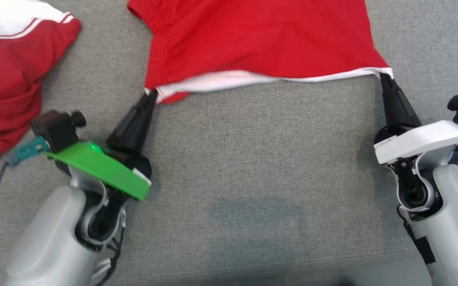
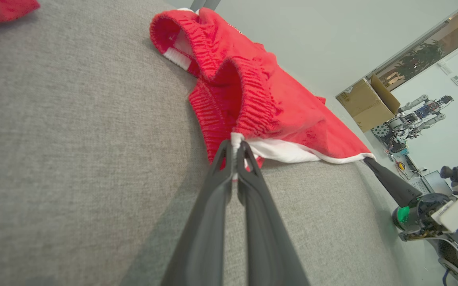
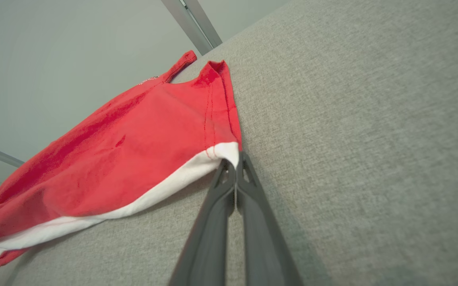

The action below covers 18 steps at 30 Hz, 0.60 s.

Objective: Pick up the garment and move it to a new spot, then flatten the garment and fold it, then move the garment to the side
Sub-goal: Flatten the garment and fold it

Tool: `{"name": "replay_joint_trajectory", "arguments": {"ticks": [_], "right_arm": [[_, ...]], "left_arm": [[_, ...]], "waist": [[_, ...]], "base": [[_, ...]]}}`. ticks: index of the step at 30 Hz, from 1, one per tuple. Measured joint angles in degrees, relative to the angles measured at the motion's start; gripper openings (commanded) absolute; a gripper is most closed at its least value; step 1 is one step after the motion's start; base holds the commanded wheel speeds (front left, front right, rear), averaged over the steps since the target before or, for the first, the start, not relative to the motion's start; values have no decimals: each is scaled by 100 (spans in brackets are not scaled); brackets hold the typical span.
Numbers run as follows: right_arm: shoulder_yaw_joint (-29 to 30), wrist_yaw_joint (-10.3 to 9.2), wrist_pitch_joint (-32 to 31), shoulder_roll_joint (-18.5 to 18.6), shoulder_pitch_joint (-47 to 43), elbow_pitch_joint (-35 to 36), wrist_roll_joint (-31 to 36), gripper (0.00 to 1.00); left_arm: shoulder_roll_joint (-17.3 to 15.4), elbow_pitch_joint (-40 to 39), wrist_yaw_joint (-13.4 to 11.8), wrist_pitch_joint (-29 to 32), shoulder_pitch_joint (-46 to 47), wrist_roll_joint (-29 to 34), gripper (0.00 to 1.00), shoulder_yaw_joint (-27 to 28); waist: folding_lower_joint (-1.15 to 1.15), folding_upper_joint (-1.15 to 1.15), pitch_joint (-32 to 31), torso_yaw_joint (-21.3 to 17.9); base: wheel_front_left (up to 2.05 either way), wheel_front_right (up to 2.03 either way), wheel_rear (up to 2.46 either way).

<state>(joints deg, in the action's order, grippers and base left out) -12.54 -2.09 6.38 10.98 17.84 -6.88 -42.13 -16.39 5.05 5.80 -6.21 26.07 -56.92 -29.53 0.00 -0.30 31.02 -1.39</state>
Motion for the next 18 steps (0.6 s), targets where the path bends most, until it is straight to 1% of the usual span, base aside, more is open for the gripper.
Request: {"name": "replay_joint_trajectory", "arguments": {"ticks": [2,8,12,14,18], "right_arm": [[66,71,75,73,-7,-96,0,0],[174,314,70,537,-179,-69,-31,0],[145,435,-164,760,-631,12,-92,0],[57,494,-334,849,-931,52,-151,0],[-179,510,-713,1061,-1500,121,-177,0]], "left_arm": [[31,20,51,-76,-194,-44,0,-92],[168,-29,125,-99,-703,-376,0,-586],[282,-3,125,-178,-1012,-502,0,-768],[279,30,125,-253,-1157,-553,0,-779],[265,82,125,-410,-1381,-615,0,-773]], "waist": [[0,0,-118,15],[0,0,-527,68],[0,0,-815,123],[0,0,-960,154],[-1,0,-1236,203]], "base": [[0,0,0],[0,0,0],[0,0,0],[0,0,0],[0,0,0]]}}
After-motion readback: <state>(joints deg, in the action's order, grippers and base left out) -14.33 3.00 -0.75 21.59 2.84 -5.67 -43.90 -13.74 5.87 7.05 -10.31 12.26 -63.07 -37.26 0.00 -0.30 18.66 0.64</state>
